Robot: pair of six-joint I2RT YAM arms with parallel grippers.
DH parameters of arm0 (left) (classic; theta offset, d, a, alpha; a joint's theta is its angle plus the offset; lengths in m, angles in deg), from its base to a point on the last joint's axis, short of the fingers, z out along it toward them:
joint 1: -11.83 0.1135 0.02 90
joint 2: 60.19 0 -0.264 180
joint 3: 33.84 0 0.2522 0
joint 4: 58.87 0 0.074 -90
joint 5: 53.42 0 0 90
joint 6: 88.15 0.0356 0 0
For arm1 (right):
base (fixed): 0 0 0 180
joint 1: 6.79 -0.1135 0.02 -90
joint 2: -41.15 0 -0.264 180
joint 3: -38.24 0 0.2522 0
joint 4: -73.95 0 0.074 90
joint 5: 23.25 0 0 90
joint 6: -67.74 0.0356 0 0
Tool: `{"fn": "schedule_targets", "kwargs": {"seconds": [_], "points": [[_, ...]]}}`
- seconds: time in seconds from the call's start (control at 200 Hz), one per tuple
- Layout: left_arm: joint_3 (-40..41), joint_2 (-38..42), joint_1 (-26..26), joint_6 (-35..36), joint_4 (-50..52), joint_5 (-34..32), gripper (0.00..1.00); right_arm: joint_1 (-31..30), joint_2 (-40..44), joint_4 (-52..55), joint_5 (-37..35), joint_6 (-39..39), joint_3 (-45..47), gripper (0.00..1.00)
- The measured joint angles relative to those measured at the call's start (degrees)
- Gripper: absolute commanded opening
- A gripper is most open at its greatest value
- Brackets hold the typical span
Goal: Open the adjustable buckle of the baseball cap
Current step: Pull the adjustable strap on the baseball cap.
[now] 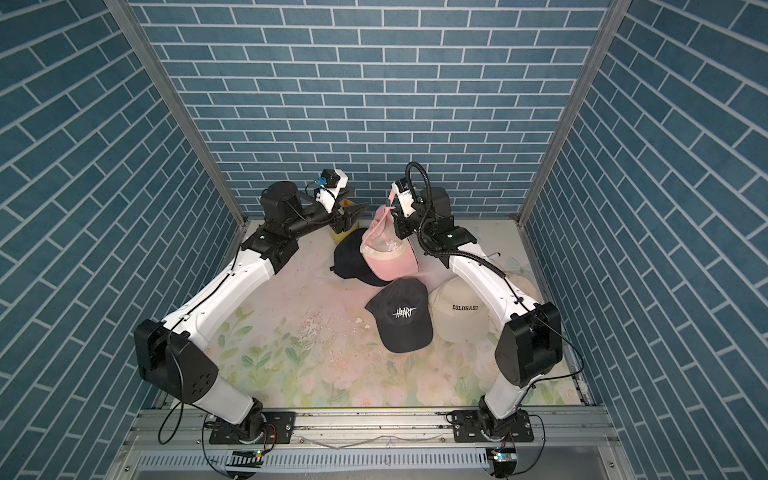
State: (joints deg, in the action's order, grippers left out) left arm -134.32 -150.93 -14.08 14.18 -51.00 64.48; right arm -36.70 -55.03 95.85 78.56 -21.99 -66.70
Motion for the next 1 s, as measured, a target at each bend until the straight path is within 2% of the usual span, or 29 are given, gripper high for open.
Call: {"fn": "schedule_targets", "kwargs": {"seconds": [0.21, 0.43, 0.52, 0.61, 0.77, 0.86, 0.935, 1.0], "points": [[4.42, 0.22, -6.86, 2.54, -1.27, -9.64, 0.65, -1.97, -0.09, 3.34, -4.22, 1.70, -4.63, 0.00], [5.88, -1.70, -9.11, 2.38, -5.79, -19.85, 0.65, -3.10, -0.35, 6.82, -7.23, 2.93, -7.56, 0.00], [5.88, -2.51, -9.60, 2.03, -7.72, -23.23, 0.61, -3.23, -0.35, 7.61, -7.69, 2.93, -7.85, 0.00], [5.99, -3.13, -10.08, 1.66, -9.68, -26.47, 0.48, -3.37, -0.35, 8.57, -7.87, 2.95, -7.87, 0.00], [6.03, -3.82, -11.47, 2.49, -12.48, -29.29, 0.18, -3.43, -0.35, 10.47, -8.68, 4.57, -8.02, 0.00], [6.03, -3.89, -12.83, 3.96, -13.29, -29.44, 0.09, -3.43, -0.37, 11.06, -9.38, 6.51, -8.81, 0.00], [6.10, -3.89, -13.66, 4.31, -13.40, -29.20, 0.13, -3.43, -0.35, 10.75, -9.42, 8.24, -9.68, 0.00], [6.64, -3.89, -14.14, 4.59, -13.57, -29.11, 0.39, -3.43, -0.35, 10.54, -9.44, 9.55, -10.25, 0.00]]}}
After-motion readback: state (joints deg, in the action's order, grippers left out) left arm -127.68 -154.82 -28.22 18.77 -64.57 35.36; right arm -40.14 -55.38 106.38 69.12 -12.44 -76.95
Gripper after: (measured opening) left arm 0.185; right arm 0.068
